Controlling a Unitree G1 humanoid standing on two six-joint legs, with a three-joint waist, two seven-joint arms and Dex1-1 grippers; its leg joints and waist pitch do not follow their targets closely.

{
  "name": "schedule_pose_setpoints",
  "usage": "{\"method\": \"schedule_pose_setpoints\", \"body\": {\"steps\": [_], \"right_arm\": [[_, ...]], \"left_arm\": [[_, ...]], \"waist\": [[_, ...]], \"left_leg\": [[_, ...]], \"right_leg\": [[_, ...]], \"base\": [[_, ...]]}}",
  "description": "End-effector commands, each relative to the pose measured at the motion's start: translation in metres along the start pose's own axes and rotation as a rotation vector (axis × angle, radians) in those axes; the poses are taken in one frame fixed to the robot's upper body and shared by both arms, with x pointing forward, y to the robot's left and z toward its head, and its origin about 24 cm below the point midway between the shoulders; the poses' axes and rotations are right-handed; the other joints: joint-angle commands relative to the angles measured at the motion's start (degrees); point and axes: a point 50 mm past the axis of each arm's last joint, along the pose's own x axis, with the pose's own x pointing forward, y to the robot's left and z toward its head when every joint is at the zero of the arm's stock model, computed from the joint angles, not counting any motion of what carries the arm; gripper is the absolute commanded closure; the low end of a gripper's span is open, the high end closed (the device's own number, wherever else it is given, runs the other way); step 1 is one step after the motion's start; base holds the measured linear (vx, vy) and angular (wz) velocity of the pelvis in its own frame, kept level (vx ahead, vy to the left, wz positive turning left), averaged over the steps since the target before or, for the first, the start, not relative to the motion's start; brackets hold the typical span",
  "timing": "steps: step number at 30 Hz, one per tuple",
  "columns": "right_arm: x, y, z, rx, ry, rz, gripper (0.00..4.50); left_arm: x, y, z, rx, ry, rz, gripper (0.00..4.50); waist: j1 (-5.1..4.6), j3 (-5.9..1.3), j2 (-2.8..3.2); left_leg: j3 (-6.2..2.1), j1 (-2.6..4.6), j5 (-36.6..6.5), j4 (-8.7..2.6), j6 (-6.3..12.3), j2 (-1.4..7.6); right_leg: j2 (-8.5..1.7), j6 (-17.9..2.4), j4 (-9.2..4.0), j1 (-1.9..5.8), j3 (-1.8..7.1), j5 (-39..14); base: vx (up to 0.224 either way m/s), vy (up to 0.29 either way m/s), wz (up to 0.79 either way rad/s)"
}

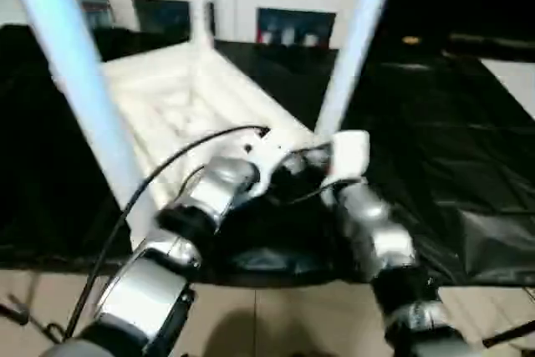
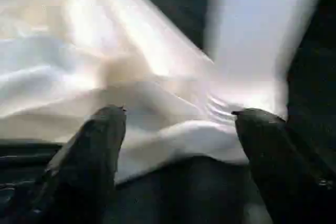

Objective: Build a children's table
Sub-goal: Rotate leg to tighten

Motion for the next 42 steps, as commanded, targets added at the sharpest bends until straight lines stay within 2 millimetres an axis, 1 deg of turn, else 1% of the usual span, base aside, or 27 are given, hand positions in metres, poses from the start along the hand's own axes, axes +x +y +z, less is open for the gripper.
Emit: {"method": "schedule_pose_setpoints", "body": {"steps": [1, 2, 3, 4, 5, 6, 7, 8, 9, 10, 11, 12, 15, 17, 19, 22, 23, 24, 26, 27, 28, 29, 30, 32, 35, 38, 42], "right_arm": [[-0.007, -0.013, 0.011, -0.034, -0.032, 0.005, 0.58], [-0.016, -0.023, 0.013, -0.053, -0.029, 0.015, 0.48], [-0.016, -0.023, 0.013, -0.053, -0.029, 0.015, 0.31], [-0.030, -0.037, 0.013, -0.106, -0.001, 0.055, 0.31], [-0.035, -0.041, 0.014, -0.120, 0.009, 0.071, 0.26], [-0.043, -0.047, 0.014, -0.148, 0.035, 0.116, 0.13], [-0.050, -0.051, 0.014, -0.175, 0.061, 0.146, 0.05], [-0.050, -0.051, 0.014, -0.175, 0.061, 0.146, 0.05], [-0.057, -0.055, 0.013, -0.201, 0.095, 0.197, 0.05], [-0.065, -0.056, 0.012, -0.214, 0.133, 0.267, 0.05], [-0.077, -0.058, 0.011, -0.249, 0.168, 0.366, 0.05], [-0.086, -0.059, 0.011, -0.275, 0.192, 0.443, 0.05], [-0.090, -0.061, 0.012, -0.276, 0.198, 0.471, 0.05], [-0.092, -0.060, 0.012, -0.307, 0.209, 0.518, 0.05], [-0.091, -0.055, 0.010, -0.336, 0.211, 0.566, 0.05], [-0.085, -0.051, 0.009, -0.322, 0.202, 0.563, 0.05], [-0.084, -0.051, 0.009, -0.320, 0.205, 0.561, 0.05], [-0.084, -0.051, 0.008, -0.333, 0.212, 0.562, 0.05], [-0.084, -0.051, 0.007, -0.347, 0.227, 0.567, 0.05], [-0.084, -0.051, 0.007, -0.347, 0.227, 0.567, 0.20], [-0.084, -0.052, 0.006, -0.345, 0.231, 0.571, 0.20], [-0.085, -0.052, 0.006, -0.343, 0.230, 0.573, 0.20], [-0.085, -0.053, 0.007, -0.344, 0.230, 0.573, 0.20], [-0.086, -0.055, 0.007, -0.346, 0.229, 0.577, 0.48], [-0.086, -0.057, 0.007, -0.347, 0.229, 0.579, 0.66], [-0.086, -0.059, 0.005, -0.347, 0.235, 0.583, 0.97], [-0.087, -0.060, 0.004, -0.346, 0.241, 0.584, 1.28]], "left_arm": [[-0.002, -0.006, -0.004, 0.028, -0.050, -0.057, 4.50], [-0.006, -0.008, -0.009, 0.065, -0.037, -0.094, 4.50], [-0.006, -0.008, -0.009, 0.065, -0.037, -0.094, 4.50], [-0.012, -0.010, -0.016, 0.096, -0.023, -0.145, 4.50], [-0.014, -0.010, -0.018, 0.099, -0.020, -0.161, 4.50], [-0.017, -0.010, -0.021, 0.116, -0.020, -0.190, 4.50], [-0.020, -0.012, -0.023, 0.131, -0.024, -0.223, 4.50], [-0.020, -0.012, -0.023, 0.131, -0.024, -0.223, 4.50], [-0.023, -0.012, -0.026, 0.132, -0.022, -0.253, 4.50], [-0.026, -0.013, -0.028, 0.139, -0.022, -0.281, 4.50], [-0.032, -0.015, -0.030, 0.152, -0.033, -0.356, 4.50], [-0.038, -0.018, -0.032, 0.164, -0.040, -0.422, 4.50], [-0.044, -0.020, -0.033, 0.172, -0.034, -0.471, 4.50], [-0.048, -0.022, -0.034, 0.188, -0.024, -0.506, 4.50], [-0.048, -0.023, -0.034, 0.196, -0.024, -0.513, 4.50], [-0.048, -0.024, -0.032, 0.195, -0.028, -0.511, 4.50], [-0.048, -0.024, -0.032, 0.195, -0.028, -0.509, 4.50], [-0.049, -0.024, -0.032, 0.196, -0.028, -0.510, 4.50], [-0.049, -0.023, -0.032, 0.195, -0.026, -0.506, 4.50], [-0.049, -0.023, -0.032, 0.195, -0.026, -0.506, 4.50], [-0.050, -0.022, -0.033, 0.194, -0.025, -0.502, 4.50], [-0.051, -0.021, -0.033, 0.196, -0.025, -0.493, 4.50], [-0.051, -0.020, -0.033, 0.193, -0.024, -0.484, 4.50], [-0.051, -0.020, -0.034, 0.192, -0.020, -0.481, 4.50], [-0.051, -0.020, -0.034, 0.191, -0.021, -0.484, 4.50], [-0.051, -0.020, -0.034, 0.190, -0.021, -0.485, 4.50], [-0.051, -0.020, -0.034, 0.191, -0.020, -0.484, 4.50]], "waist": [[0.50, -3.82, -0.36], [0.89, -3.64, -0.27], [1.11, -3.65, -0.25], [1.01, -3.76, 0.12], [1.44, -3.82, -0.23], [1.35, -3.59, -0.19], [1.48, -3.40, -0.24], [1.42, -3.30, -0.22], [1.32, -3.32, -0.18], [1.36, -3.30, -0.43], [1.62, -3.29, -0.29], [1.60, -3.14, -0.35], [1.60, -3.38, -0.33], [1.69, -3.26, -0.31], [1.81, -3.12, -0.35], [1.92, -3.21, -0.72], [1.91, -3.27, -0.62], [1.95, -3.27, -0.88], [1.95, -3.29, -0.86], [2.05, -3.32, -0.81], [2.01, -3.33, -0.80], [2.05, -3.37, -0.98], [2.05, -3.34, -0.93], [2.06, -3.33, -0.87], [2.06, -3.32, -0.80], [2.05, -3.38, -0.92], [2.08, -3.44, -0.72]], "left_leg": [[-0.04, 0.30, -12.26, -4.07, 2.68, 1.37], [0.00, 0.23, -12.31, -4.21, 2.77, 1.44], [-0.04, 0.17, -12.18, -4.23, 2.86, 1.53], [-0.04, 0.10, -11.49, -4.25, 2.64, 1.53], [-0.06, 0.13, -10.20, -4.18, 3.02, 1.63], [0.13, 0.30, -11.32, -4.20, 3.41, 1.54], [0.12, 0.18, -12.83, -4.34, 3.22, 1.48], [0.12, 0.09, -13.98, -4.44, 3.05, 1.48], [0.11, 0.23, -15.05, -4.39, 2.69, 1.44], [0.05, 0.28, -15.84, -4.39, 2.38, 1.53], [-0.23, 0.30, -16.16, -4.49, 2.65, 1.72], [-0.17, 0.40, -16.55, -4.58, 2.95, 2.10], [-0.16, 0.27, -16.50, -4.42, 2.40, 1.89], [-0.11, 0.43, -16.14, -4.50, 2.19, 2.11], [0.06, 0.56, -17.04, -4.45, 2.11, 2.01], [-0.08, 0.28, -16.28, -4.55, 1.77, 1.97], [-0.15, 0.12, -15.75, -4.59, 1.65, 1.94], [-0.10, 0.17, -15.52, -4.52, 1.69, 1.91], [-0.09, 0.12, -15.08, -4.50, 1.73, 1.87], [-0.06, 0.19, -14.75, -4.46, 1.79, 1.90], [-0.10, 0.11, -14.49, -4.50, 1.82, 1.92], [-0.08, 0.02, -14.02, -4.46, 1.98, 1.91], [-0.05, 0.10, -14.01, -4.45, 2.06, 1.91], [0.00, 0.12, -14.03, -4.39, 2.15, 1.88], [-0.05, 0.08, -14.10, -4.42, 2.08, 1.87], [0.00, 0.08, -14.12, -4.32, 2.16, 1.80], [-0.01, 0.08, -13.42, -4.32, 2.27, 1.85]], "right_leg": [[-3.03, -10.68, -4.78, 3.23, 2.07, -15.98], [-2.95, -10.54, -4.85, 3.23, 2.09, -16.35], [-2.94, -10.38, -4.76, 3.41, 2.13, -15.84], [-2.94, -10.67, -4.53, 3.22, 2.19, -14.44], [-2.85, -10.69, -4.36, 3.66, 2.20, -11.94], [-2.64, -10.90, -4.54, 3.44, 2.23, -12.85], [-2.77, -10.27, -4.81, 3.45, 2.22, -16.03], [-2.82, -9.58, -5.07, 3.36, 2.22, -18.47], [-2.94, -8.99, -5.29, 3.06, 2.18, -21.01], [-2.99, -8.09, -5.50, 3.03, 2.23, -23.37], [-3.09, -7.47, -5.56, 3.22, 2.24, -23.82], [-3.22, -7.73, -5.59, 2.82, 2.47, -23.41], [-3.37, -7.98, -5.58, 2.58, 2.33, -24.68], [-3.21, -8.79, -5.39, 2.33, 2.40, -22.99], [-3.17, -8.88, -5.54, 2.09, 2.41, -23.77], [-3.27, -8.43, -5.43, 2.34, 2.34, -24.04], [-3.29, -8.25, -5.32, 2.50, 2.30, -23.71], [-3.29, -8.00, -5.38, 2.49, 2.32, -23.67], [-3.30, -8.02, -5.31, 2.52, 2.31, -23.50], [-3.34, -8.04, -5.30, 2.51, 2.37, -23.02], [-3.33, -8.11, -5.19, 2.60, 2.36, -22.59], [-3.32, -8.17, -5.08, 2.67, 2.34, -21.89], [-3.31, -8.22, -5.11, 2.62, 2.33, -21.88], [-3.28, -8.32, -5.13, 2.60, 2.34, -21.80], [-3.29, -8.08, -5.17, 2.66, 2.32, -22.40], [-3.28, -7.98, -5.23, 2.65, 2.29, -22.65], [-3.21, -8.67, -5.02, 2.72, 2.28, -20.81]], "base": [[0.000, 0.000, 0.00], [0.000, 0.000, 0.00], [0.000, 0.000, 0.00], [0.000, 0.000, 0.00], [0.000, 0.000, 0.00], [0.000, 0.000, 0.00], [0.000, 0.000, 0.00], [0.000, 0.000, 0.00], [0.000, 0.000, 0.00], [0.000, 0.000, 0.00], [0.000, 0.000, 0.00], [0.000, 0.000, 0.00], [0.000, 0.000, 0.00], [0.000, 0.000, 0.00], [0.000, 0.000, 0.00], [0.000, 0.000, 0.00], [0.000, 0.000, 0.00], [0.000, 0.000, 0.00], [0.000, 0.000, 0.00], [0.000, 0.000, 0.00], [0.000, 0.000, 0.00], [0.000, 0.000, 0.00], [0.000, 0.000, 0.00], [0.000, 0.000, 0.00], [0.000, 0.000, 0.00], [0.000, 0.000, 0.00], [0.000, 0.000, 0.00]]}}
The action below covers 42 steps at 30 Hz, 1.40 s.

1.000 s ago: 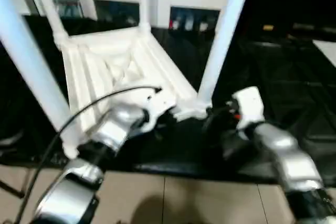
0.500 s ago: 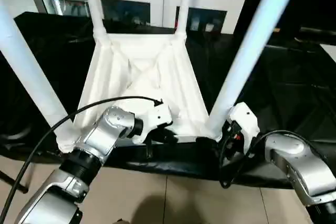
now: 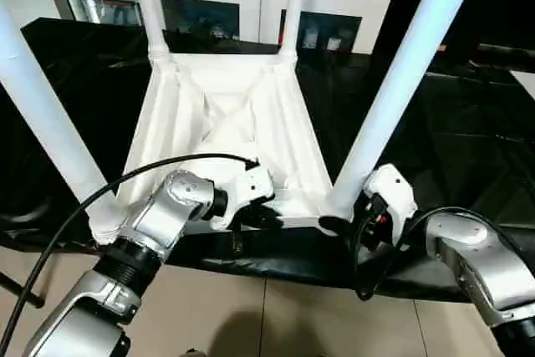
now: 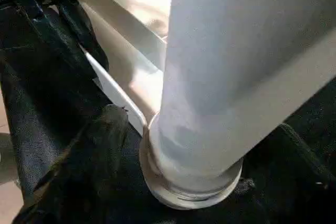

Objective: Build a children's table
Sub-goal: Rotate leg to tighten

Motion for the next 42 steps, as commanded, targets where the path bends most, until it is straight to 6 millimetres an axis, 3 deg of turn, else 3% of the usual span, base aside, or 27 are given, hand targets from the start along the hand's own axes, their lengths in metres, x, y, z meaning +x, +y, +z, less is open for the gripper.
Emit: {"method": "schedule_pose_setpoints", "body": {"steps": [1, 9, 10, 18, 20, 25, 27, 29, 30, 31, 32, 33, 34, 37, 40, 42], "right_arm": [[-0.002, -0.002, -0.002, -0.011, 0.021, 0.013, 1.35], [0.000, -0.001, -0.010, -0.031, 0.057, 0.035, 1.91], [0.001, -0.001, -0.011, -0.035, 0.063, 0.037, 2.14], [0.007, -0.004, -0.017, -0.012, 0.074, 0.018, 2.33], [0.011, -0.008, -0.019, 0.039, 0.055, -0.043, 2.35], [0.036, -0.018, -0.017, 0.234, -0.019, -0.365, 2.41], [0.044, -0.019, -0.015, 0.302, -0.036, -0.460, 2.41], [0.049, -0.019, -0.013, 0.335, -0.049, -0.499, 2.45], [0.056, -0.019, -0.009, 0.381, -0.072, -0.549, 2.46], [0.065, -0.019, -0.003, 0.446, -0.104, -0.618, 2.47], [0.073, -0.019, 0.002, 0.490, -0.120, -0.658, 2.48], [0.081, -0.018, 0.007, 0.530, -0.126, -0.695, 2.49], [0.086, -0.018, 0.011, 0.555, -0.133, -0.709, 2.49], [0.106, -0.014, 0.028, 0.653, -0.155, -0.781, 2.51], [0.111, -0.011, 0.034, 0.640, -0.157, -0.777, 2.52], [0.113, -0.009, 0.037, 0.625, -0.168, -0.761, 2.52]], "left_arm": [[0.004, -0.004, -0.001, -0.014, -0.010, -0.013, 4.50], [0.003, -0.003, -0.001, -0.013, -0.009, -0.008, 4.50], [0.003, -0.003, -0.001, -0.014, -0.008, -0.007, 4.50], [0.002, -0.002, -0.003, -0.024, -0.010, 0.012, 4.50], [0.002, 0.002, -0.001, -0.039, -0.022, 0.046, 4.50], [0.014, 0.022, 0.013, -0.152, -0.053, 0.246, 4.50], [0.019, 0.029, 0.019, -0.195, -0.060, 0.316, 4.50], [0.022, 0.034, 0.023, -0.236, -0.069, 0.369, 4.50], [0.025, 0.039, 0.027, -0.271, -0.062, 0.422, 4.50], [0.029, 0.046, 0.033, -0.306, -0.053, 0.493, 4.50], [0.032, 0.049, 0.037, -0.322, -0.047, 0.530, 4.50], [0.036, 0.052, 0.041, -0.329, -0.038, 0.565, 4.50], [0.037, 0.053, 0.043, -0.329, -0.040, 0.583, 4.50], [0.042, 0.059, 0.050, -0.353, -0.067, 0.677, 4.50], [0.042, 0.061, 0.051, -0.343, -0.063, 0.688, 4.50], [0.040, 0.061, 0.050, -0.333, -0.062, 0.683, 4.50]], "waist": [[-0.10, -3.39, -0.72], [0.00, -3.45, -0.92], [0.03, -3.47, -0.90], [-0.16, -3.38, -0.90], [-0.24, -3.35, -0.90], [-1.72, -3.37, -1.03], [-1.96, -3.47, -1.01], [-1.85, -3.50, -1.08], [-1.79, -3.52, -1.06], [-1.61, -3.58, -0.62], [-2.03, -3.62, -0.63], [-1.90, -4.09, -0.60], [-1.79, -4.07, -0.63], [-1.66, -4.40, -0.51], [-1.35, -4.58, -0.58], [-1.11, -4.67, -0.45]], "left_leg": [[-0.19, 0.21, -13.55, -4.22, 2.29, 1.85], [-0.16, 0.23, -13.00, -4.14, 2.51, 1.86], [-0.18, 0.23, -12.90, -4.13, 2.55, 1.88], [-0.25, 0.24, -14.17, -4.22, 2.34, 1.83], [-0.26, 0.36, -14.78, -4.27, 2.17, 1.87], [-0.62, 0.35, -17.74, -4.28, -0.30, 1.28], [-0.67, 0.19, -17.07, -4.36, -0.54, 1.21], [-0.66, 0.52, -17.85, -4.13, -0.34, 1.08], [-0.60, 0.48, -17.51, -4.19, -0.10, 1.14], [-0.62, 0.59, -17.04, -4.20, 0.16, 1.17], [-0.49, 0.43, -17.10, -4.19, -0.11, 1.00], [-0.60, 0.45, -15.58, -4.19, -0.58, 1.09], [-0.54, 0.35, -14.42, -4.22, -0.35, 1.09], [-0.04, 0.21, -10.32, -3.83, 1.13, 0.87], [0.07, 0.11, -6.85, -3.66, 2.76, 0.87], [0.08, 0.08, -3.18, -3.51, 4.84, 0.98]], "right_leg": [[-3.12, -9.14, -4.79, 2.55, 2.06, -20.46], [-3.13, -9.65, -4.60, 2.71, 2.03, -19.49], [-3.18, -9.79, -4.53, 2.71, 2.02, -19.32], [-3.20, -9.20, -4.85, 2.62, 1.94, -21.92], [-3.14, -9.10, -4.94, 2.48, 1.91, -22.49], [-3.08, -7.00, -5.72, 2.10, 1.50, -29.39], [-3.01, -6.54, -5.81, 2.17, 1.43, -28.97], [-3.06, -6.26, -6.05, 1.97, 1.33, -29.87], [-3.04, -6.23, -6.07, 2.05, 1.43, -29.25], [-3.11, -6.56, -5.99, 1.98, 1.50, -27.69], [-2.95, -7.09, -5.87, 1.75, 1.51, -26.67], [-2.98, -7.65, -5.45, 2.20, 1.52, -23.48], [-2.95, -8.15, -5.30, 2.31, 1.54, -21.00], [-2.80, -10.93, -4.30, 2.68, 1.78, -11.16], [-2.82, -12.05, -3.73, 3.16, 1.77, -5.74], [-2.82, -13.75, -2.99, 3.52, 1.73, 0.41]], "base": [[0.000, 0.000, 0.00], [0.000, 0.000, 0.00], [0.000, 0.000, 0.00], [0.000, 0.000, 0.00], [0.000, 0.000, 0.00], [0.000, 0.000, 0.00], [0.000, 0.000, 0.00], [0.000, 0.000, 0.00], [0.000, 0.000, 0.00], [0.000, 0.000, 0.00], [0.000, 0.000, 0.00], [0.000, 0.000, 0.00], [0.000, 0.000, 0.00], [0.000, 0.000, 0.00], [0.017, -0.003, 0.00], [0.053, -0.004, -0.01]]}}
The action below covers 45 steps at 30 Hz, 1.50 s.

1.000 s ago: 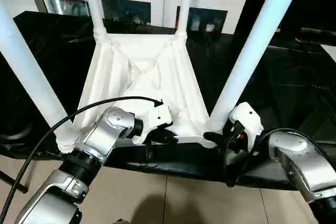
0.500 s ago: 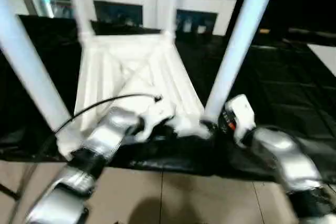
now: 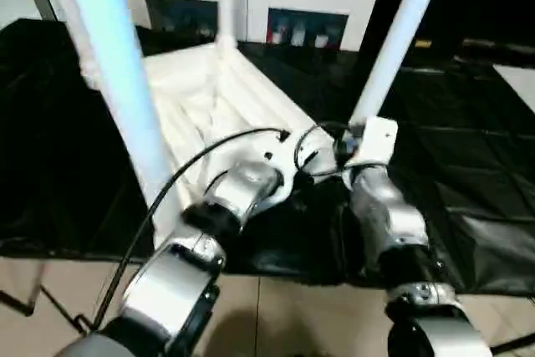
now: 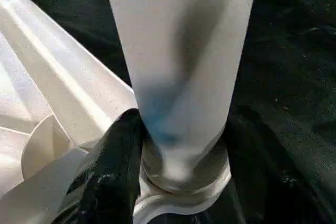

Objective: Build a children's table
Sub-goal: Rotate leg to tighten

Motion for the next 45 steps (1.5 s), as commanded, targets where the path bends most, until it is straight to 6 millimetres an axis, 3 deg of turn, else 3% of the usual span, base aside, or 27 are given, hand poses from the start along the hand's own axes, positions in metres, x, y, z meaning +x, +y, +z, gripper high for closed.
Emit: {"method": "schedule_pose_setpoints", "body": {"steps": [1, 3, 5, 7, 8, 9, 10, 11, 12, 14, 16, 17, 19, 21, 22, 23, 24, 25, 26, 27, 28, 31, 33, 35, 42, 45], "right_arm": [[-0.007, 0.031, -0.017, 0.045, 0.065, 0.120, 2.52], [-0.008, 0.028, -0.016, 0.059, 0.059, 0.144, 2.52], [-0.008, 0.025, -0.016, 0.040, 0.051, 0.146, 1.98], [-0.010, 0.017, -0.014, 0.022, 0.029, 0.142, 1.82], [-0.012, 0.009, -0.012, -0.003, 0.016, 0.139, 1.82], [-0.012, 0.009, -0.012, -0.003, 0.016, 0.139, 1.75], [-0.017, -0.003, -0.009, -0.038, -0.011, 0.156, 1.52], [-0.019, -0.007, -0.008, -0.058, -0.020, 0.169, 1.52], [-0.027, -0.021, -0.003, -0.110, -0.056, 0.212, 1.45], [-0.038, -0.034, 0.004, -0.178, -0.083, 0.310, 1.26], [-0.049, -0.044, 0.005, -0.215, -0.058, 0.412, 1.06], [-0.049, -0.044, 0.005, -0.215, -0.058, 0.412, 1.06], [-0.069, -0.065, 0.004, -0.281, 0.012, 0.581, 0.73], [-0.072, -0.071, 0.003, -0.320, 0.034, 0.615, 0.66], [-0.080, -0.079, -0.004, -0.409, 0.095, 0.697, 0.61], [-0.080, -0.079, -0.004, -0.409, 0.095, 0.697, 0.56], [-0.086, -0.084, -0.010, -0.485, 0.150, 0.766, 0.45], [-0.087, -0.084, -0.011, -0.518, 0.164, 0.783, 0.23], [-0.086, -0.084, -0.012, -0.529, 0.166, 0.785, 0.23], [-0.086, -0.084, -0.013, -0.549, 0.171, 0.790, 0.23], [-0.085, -0.082, -0.014, -0.570, 0.179, 0.801, 0.23], [-0.084, -0.074, -0.015, -0.572, 0.190, 0.841, 0.23], [-0.083, -0.070, -0.017, -0.561, 0.186, 0.855, 0.23], [-0.082, -0.069, -0.017, -0.556, 0.184, 0.861, 0.23], [-0.075, -0.065, -0.015, -0.570, 0.170, 0.878, 0.23], [-0.074, -0.066, -0.013, -0.558, 0.161, 0.875, 0.58]], "left_arm": [[-0.014, 0.030, 0.014, -0.015, -0.099, 0.222, 4.50], [-0.015, 0.031, 0.011, 0.010, -0.096, 0.198, 4.50], [-0.016, 0.031, 0.010, 0.025, -0.097, 0.184, 4.50], [-0.016, 0.031, 0.007, 0.048, -0.098, 0.149, 4.50], [-0.018, 0.031, 0.005, 0.076, -0.100, 0.113, 4.50], [-0.018, 0.031, 0.005, 0.076, -0.100, 0.113, 4.50], [-0.019, 0.030, 0.001, 0.105, -0.091, 0.067, 4.50], [-0.020, 0.029, -0.001, 0.122, -0.089, 0.044, 4.50], [-0.023, 0.028, -0.009, 0.138, -0.062, -0.012, 4.50], [-0.027, 0.028, -0.020, 0.150, -0.014, -0.067, 4.50], [-0.030, 0.029, -0.027, 0.166, 0.005, -0.109, 4.50], [-0.030, 0.029, -0.027, 0.166, 0.005, -0.109, 4.50], [-0.040, 0.027, -0.036, 0.225, 0.009, -0.239, 4.50], [-0.044, 0.025, -0.037, 0.247, 0.003, -0.284, 4.50], [-0.052, 0.020, -0.038, 0.291, -0.021, -0.390, 4.50], [-0.052, 0.020, -0.038, 0.291, -0.021, -0.390, 4.50], [-0.061, 0.016, -0.040, 0.312, -0.016, -0.485, 4.50], [-0.065, 0.014, -0.041, 0.333, -0.001, -0.519, 4.50], [-0.065, 0.014, -0.041, 0.339, 0.005, -0.524, 4.50], [-0.067, 0.014, -0.042, 0.350, 0.016, -0.534, 4.50], [-0.068, 0.014, -0.042, 0.365, 0.028, -0.543, 4.50], [-0.070, 0.014, -0.043, 0.366, 0.036, -0.548, 4.50], [-0.071, 0.014, -0.044, 0.366, 0.037, -0.541, 4.50], [-0.072, 0.014, -0.044, 0.365, 0.037, -0.541, 4.50], [-0.074, 0.017, -0.043, 0.367, 0.039, -0.519, 4.50], [-0.074, 0.017, -0.043, 0.365, 0.039, -0.521, 4.50]], "waist": [[0.24, -4.42, -0.07], [0.21, -4.25, -0.04], [0.12, -4.04, -0.01], [0.10, -3.75, -0.13], [-0.43, -3.71, -0.12], [-0.64, -3.79, -0.06], [-0.43, -3.81, 0.09], [-0.43, -3.81, 0.09], [-0.10, -3.62, 0.05], [0.66, -3.53, 0.24], [0.75, -3.51, 0.16], [0.83, -3.47, 0.41], [1.03, -3.42, 0.28], [1.18, -3.14, 0.29], [1.26, -3.19, 0.30], [1.44, -3.27, 0.21], [1.62, -3.14, 0.38], [1.50, -3.01, 0.38], [1.47, -3.03, 0.46], [1.44, -3.06, 0.12], [1.57, -3.08, 0.29], [1.42, -3.04, -0.30], [1.47, -3.02, -0.11], [1.42, -3.07, -0.33], [1.32, -3.35, -0.52], [1.39, -3.38, -0.56]], "left_leg": [[0.12, 0.35, -3.18, -3.57, 4.89, 1.01], [0.21, 0.51, -4.99, -3.64, 5.47, 1.04], [0.23, 0.61, -7.31, -3.80, 4.80, 1.11], [0.11, 0.47, -10.12, -4.04, 4.13, 1.05], [-0.37, -0.39, -10.27, -4.46, 3.16, 0.94], [-0.49, -0.41, -10.80, -4.51, 2.03, 0.97], [-0.26, 0.64, -11.64, -4.26, 1.83, 1.16], [-0.26, 0.64, -11.64, -4.26, 1.83, 1.16], [-0.10, 0.67, -10.41, -4.22, 2.69, 1.30], [0.01, 0.69, -9.64, -4.20, 3.46, 1.43], [-0.02, 0.64, -9.92, -4.24, 3.68, 1.39], [0.01, 0.66, -10.44, -4.26, 3.90, 1.37], [-0.18, 0.75, -12.62, -4.34, 3.78, 1.71], [-0.01, 0.84, -14.25, -4.47, 3.60, 1.86], [-0.06, 0.86, -14.65, -4.41, 3.21, 1.75], [-0.24, 0.72, -14.88, -4.51, 2.68, 2.03], [-0.21, 1.14, -15.56, -4.58, 2.42, 2.34], [-0.09, 1.13, -16.05, -4.59, 2.38, 2.26], [-0.01, 1.12, -16.40, -4.60, 2.20, 2.16], [-0.02, 1.10, -16.44, -4.61, 2.06, 2.22], [0.06, 1.27, -16.55, -4.51, 1.89, 2.15], [-0.06, 0.81, -15.64, -4.64, 1.87, 2.18], [-0.09, 0.84, -15.91, -4.58, 1.74, 2.12], [-0.17, 0.63, -15.45, -4.64, 1.62, 2.07], [0.06, 0.63, -11.87, -4.28, 2.38, 2.03], [0.07, 0.55, -11.28, -4.22, 2.66, 1.97]], "right_leg": [[-2.83, -13.80, -2.43, 3.74, 1.80, 0.44], [-2.92, -14.40, -2.75, 3.81, 1.82, -1.14], [-2.96, -13.96, -3.21, 3.72, 1.86, -4.76], [-2.99, -12.43, -3.81, 3.84, 1.82, -9.54], [-3.01, -10.84, -3.79, 4.52, 1.62, -12.20], [-3.09, -9.39, -3.99, 4.42, 1.48, -15.21], [-3.09, -9.61, -4.41, 3.53, 1.66, -15.59], [-3.09, -9.61, -4.41, 3.53, 1.66, -15.59], [-2.88, -11.20, -4.00, 3.60, 1.91, -11.45], [-2.95, -11.36, -3.77, 3.70, 1.97, -10.03], [-2.91, -11.52, -3.82, 3.72, 1.92, -10.89], [-2.90, -11.45, -3.90, 3.83, 1.96, -11.29], [-3.08, -11.23, -4.23, 3.93, 1.93, -13.79], [-3.19, -11.49, -4.57, 3.24, 2.06, -16.73], [-3.27, -11.29, -4.64, 3.17, 2.01, -17.96], [-3.38, -10.94, -4.50, 3.47, 2.09, -18.46], [-3.50, -11.18, -4.53, 2.94, 2.16, -18.72], [-3.33, -11.21, -4.62, 2.78, 2.20, -19.18], [-3.30, -11.25, -4.63, 2.61, 2.23, -19.53], [-3.31, -11.21, -4.60, 2.56, 2.17, -19.67], [-3.28, -11.23, -4.65, 2.35, 2.19, -19.84], [-3.37, -10.72, -4.40, 2.69, 2.15, -20.04], [-3.47, -10.04, -4.58, 2.57, 2.18, -21.52], [-3.48, -9.70, -4.51, 2.73, 2.12, -21.61], [-3.32, -11.27, -3.79, 2.90, 2.12, -15.72], [-3.31, -11.34, -3.73, 3.05, 2.08, -15.35]], "base": [[0.000, 0.000, 0.00], [0.000, 0.000, 0.00], [0.000, 0.000, 0.00], [0.000, 0.000, 0.00], [0.000, 0.000, 0.00], [0.000, 0.000, 0.00], [0.000, 0.000, 0.00], [0.000, 0.000, 0.00], [0.000, 0.000, 0.00], [0.000, 0.000, 0.00], [0.000, 0.000, 0.00], [0.000, 0.000, 0.00], [0.000, 0.000, 0.00], [0.000, 0.000, 0.00], [0.000, 0.000, 0.00], [0.000, 0.000, 0.00], [0.000, 0.000, 0.00], [0.000, 0.000, 0.00], [0.000, 0.000, 0.00], [0.000, 0.000, 0.00], [0.000, 0.000, 0.00], [0.000, 0.000, 0.00], [0.000, 0.000, 0.00], [0.000, 0.000, 0.00], [0.000, 0.000, 0.00], [0.000, 0.000, 0.00]]}}
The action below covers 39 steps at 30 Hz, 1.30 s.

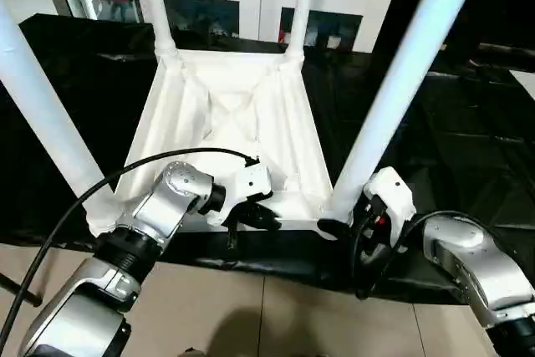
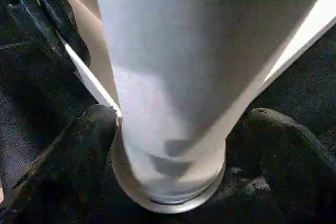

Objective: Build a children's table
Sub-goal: Rotate leg to tighten

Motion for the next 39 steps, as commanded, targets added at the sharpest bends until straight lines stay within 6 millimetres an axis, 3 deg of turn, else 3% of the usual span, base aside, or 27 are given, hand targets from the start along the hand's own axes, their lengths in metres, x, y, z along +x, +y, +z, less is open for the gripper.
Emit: {"method": "schedule_pose_setpoints", "body": {"steps": [1, 3, 7, 15, 20, 22, 25, 27, 29, 31, 32, 33, 34, 35, 37, 39], "right_arm": [[-0.002, -0.004, 0.002, -0.010, -0.007, -0.009, 0.61], [-0.002, -0.004, 0.002, -0.006, -0.011, -0.007, 0.95], [-0.001, -0.003, -0.001, -0.010, -0.004, 0.004, 1.08], [0.001, 0.000, -0.005, -0.017, 0.011, 0.027, 1.89], [0.002, 0.002, -0.009, -0.015, 0.024, 0.035, 1.97], [0.005, -0.003, -0.010, 0.014, 0.013, -0.046, 1.98], [0.015, -0.013, -0.005, 0.095, -0.046, -0.203, 1.99], [0.036, -0.022, 0.011, 0.267, -0.126, -0.439, 1.99], [0.040, -0.022, 0.012, 0.261, -0.122, -0.460, 2.00], [0.057, -0.020, 0.017, 0.245, -0.116, -0.507, 2.01], [0.061, -0.019, 0.018, 0.243, -0.118, -0.518, 2.02], [0.069, -0.019, 0.022, 0.246, -0.118, -0.554, 2.02], [0.076, -0.018, 0.024, 0.256, -0.113, -0.585, 2.02], [0.080, -0.018, 0.025, 0.272, -0.112, -0.609, 2.02], [0.096, -0.014, 0.031, 0.379, -0.118, -0.678, 2.08], [0.102, -0.011, 0.035, 0.425, -0.122, -0.698, 2.34]], "left_arm": [[0.001, -0.001, 0.004, 0.015, 0.001, -0.005, 4.50], [0.001, -0.001, 0.004, 0.013, 0.001, -0.004, 4.50], [0.001, -0.001, 0.003, 0.011, 0.003, 0.000, 4.50], [0.001, -0.001, 0.002, 0.008, 0.006, 0.003, 4.50], [0.000, -0.003, 0.001, 0.004, 0.008, -0.005, 4.50], [0.000, -0.002, 0.001, -0.003, -0.002, 0.010, 4.50], [0.002, 0.004, 0.005, -0.020, -0.027, 0.069, 4.50], [0.011, 0.024, 0.012, -0.086, -0.031, 0.274, 4.50], [0.012, 0.027, 0.013, -0.095, -0.025, 0.307, 4.50], [0.017, 0.039, 0.016, -0.180, -0.010, 0.437, 4.50], [0.018, 0.041, 0.017, -0.202, -0.008, 0.469, 4.50], [0.020, 0.046, 0.020, -0.236, -0.007, 0.524, 4.50], [0.022, 0.049, 0.023, -0.258, -0.008, 0.570, 4.50], [0.023, 0.051, 0.025, -0.263, -0.008, 0.604, 4.50], [0.028, 0.057, 0.032, -0.271, -0.016, 0.699, 4.50], [0.029, 0.060, 0.036, -0.267, -0.026, 0.729, 4.50]], "waist": [[-0.04, -3.72, -0.63], [0.00, -3.69, -0.61], [-0.03, -3.67, -0.61], [0.01, -3.73, -0.62], [0.00, -3.82, -0.62], [-0.03, -3.82, -0.48], [-0.72, -3.78, -0.47], [-1.72, -3.78, -0.52], [-1.76, -4.11, -0.35], [-1.80, -3.64, -0.22], [-1.91, -3.95, -0.22], [-1.55, -4.16, -0.37], [-1.66, -4.14, -0.28], [-1.77, -4.09, -0.30], [-2.18, -4.41, -0.33], [-3.22, -4.67, -0.48]], "left_leg": [[-0.13, 0.37, -11.12, -4.04, 2.79, 1.93], [-0.12, 0.40, -11.39, -4.04, 2.74, 1.92], [-0.16, 0.33, -11.80, -4.04, 2.57, 1.89], [-0.15, 0.42, -11.38, -3.99, 2.72, 1.91], [-0.18, 0.42, -11.14, -3.95, 2.73, 1.94], [-0.14, 0.42, -10.85, -3.94, 2.79, 1.91], [-0.31, 0.02, -11.67, -4.21, 1.47, 1.68], [-0.43, 0.40, -14.61, -4.13, -0.47, 1.36], [-0.70, 0.26, -13.58, -4.16, -1.43, 1.40], [-0.22, 0.68, -14.79, -4.00, -0.53, 1.29], [-0.37, 0.38, -14.61, -3.97, -0.77, 1.13], [-0.31, 0.43, -12.90, -3.83, -0.34, 1.18], [-0.14, 0.35, -12.34, -3.71, 0.00, 1.11], [-0.29, 0.15, -11.49, -3.83, -0.11, 1.10], [-0.46, -0.21, -10.14, -3.72, 0.07, 0.90], [-0.78, -1.09, -7.07, -3.60, 1.06, 0.73]], "right_leg": [[-3.18, -11.43, -3.71, 2.90, 1.99, -15.31], [-3.18, -11.23, -3.79, 2.88, 1.99, -16.12], [-3.19, -10.92, -3.92, 2.87, 1.96, -17.29], [-3.14, -11.30, -3.77, 2.89, 1.94, -16.14], [-3.17, -11.44, -3.66, 2.98, 1.95, -15.64], [-3.10, -11.72, -3.61, 2.90, 1.96, -14.96], [-2.99, -11.39, -3.66, 3.04, 1.76, -16.43], [-2.79, -10.53, -4.10, 2.50, 1.66, -20.85], [-2.96, -9.67, -4.08, 2.96, 1.55, -20.76], [-2.75, -10.15, -4.51, 2.16, 1.77, -19.98], [-2.87, -10.17, -4.37, 2.69, 1.69, -20.09], [-2.91, -10.33, -4.22, 2.87, 1.77, -17.79], [-2.91, -10.83, -4.03, 2.64, 1.89, -16.42], [-2.86, -11.30, -3.89, 2.93, 1.75, -15.32], [-2.86, -11.05, -3.49, 3.43, 1.66, -13.96], [-2.88, -11.00, -3.02, 4.16, 1.46, -9.83]], "base": [[0.000, 0.000, 0.00], [0.000, 0.000, 0.00], [0.000, 0.000, 0.00], [0.000, 0.000, 0.00], [0.000, 0.000, 0.00], [0.000, 0.000, 0.00], [0.000, 0.000, 0.00], [0.000, 0.000, 0.00], [0.000, 0.000, 0.00], [0.000, 0.000, 0.00], [0.000, 0.000, 0.00], [0.000, 0.000, 0.00], [0.000, 0.000, 0.00], [0.000, 0.000, 0.00], [0.000, 0.000, 0.00], [0.000, 0.000, 0.00]]}}
